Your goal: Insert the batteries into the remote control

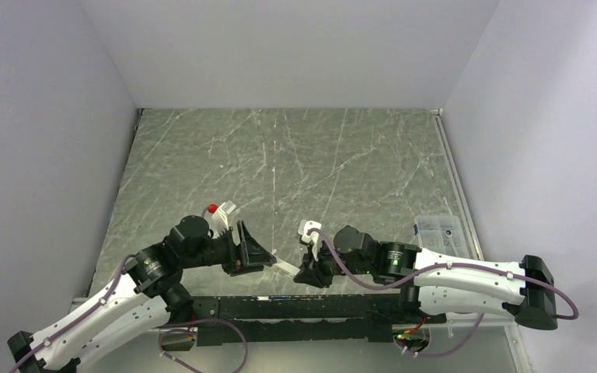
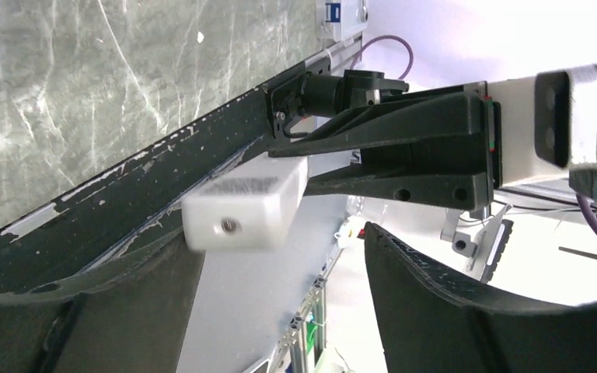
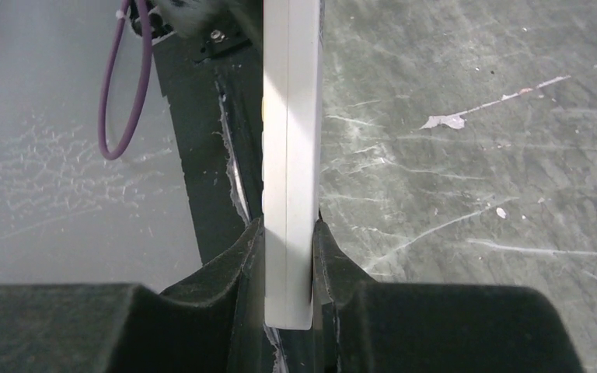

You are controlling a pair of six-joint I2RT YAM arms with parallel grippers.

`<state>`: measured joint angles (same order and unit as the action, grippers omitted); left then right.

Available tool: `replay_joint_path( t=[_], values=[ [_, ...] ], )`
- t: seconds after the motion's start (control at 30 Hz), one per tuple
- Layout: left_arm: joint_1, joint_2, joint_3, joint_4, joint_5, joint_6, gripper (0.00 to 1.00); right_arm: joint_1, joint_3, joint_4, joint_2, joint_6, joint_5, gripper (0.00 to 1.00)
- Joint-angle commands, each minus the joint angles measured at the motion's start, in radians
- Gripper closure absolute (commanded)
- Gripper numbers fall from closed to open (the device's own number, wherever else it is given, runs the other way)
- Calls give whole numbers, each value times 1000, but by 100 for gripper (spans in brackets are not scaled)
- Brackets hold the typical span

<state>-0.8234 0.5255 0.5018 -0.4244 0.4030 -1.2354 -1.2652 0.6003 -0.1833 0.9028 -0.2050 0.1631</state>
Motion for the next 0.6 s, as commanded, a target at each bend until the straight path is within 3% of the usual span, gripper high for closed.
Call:
replay_joint_path(
  t=[0.0,0.3,0.57],
  values=[
    [-2,2,84,-100,-70,96,20,43,-3,73,-2,-103,23,100],
    [-2,12,171,-261,-176,182,18,188,-67,178,33,-318,114,100],
    [-2,35,159,-240,-175,198,18,302,-131,336,94,-464,225,100]
  ],
)
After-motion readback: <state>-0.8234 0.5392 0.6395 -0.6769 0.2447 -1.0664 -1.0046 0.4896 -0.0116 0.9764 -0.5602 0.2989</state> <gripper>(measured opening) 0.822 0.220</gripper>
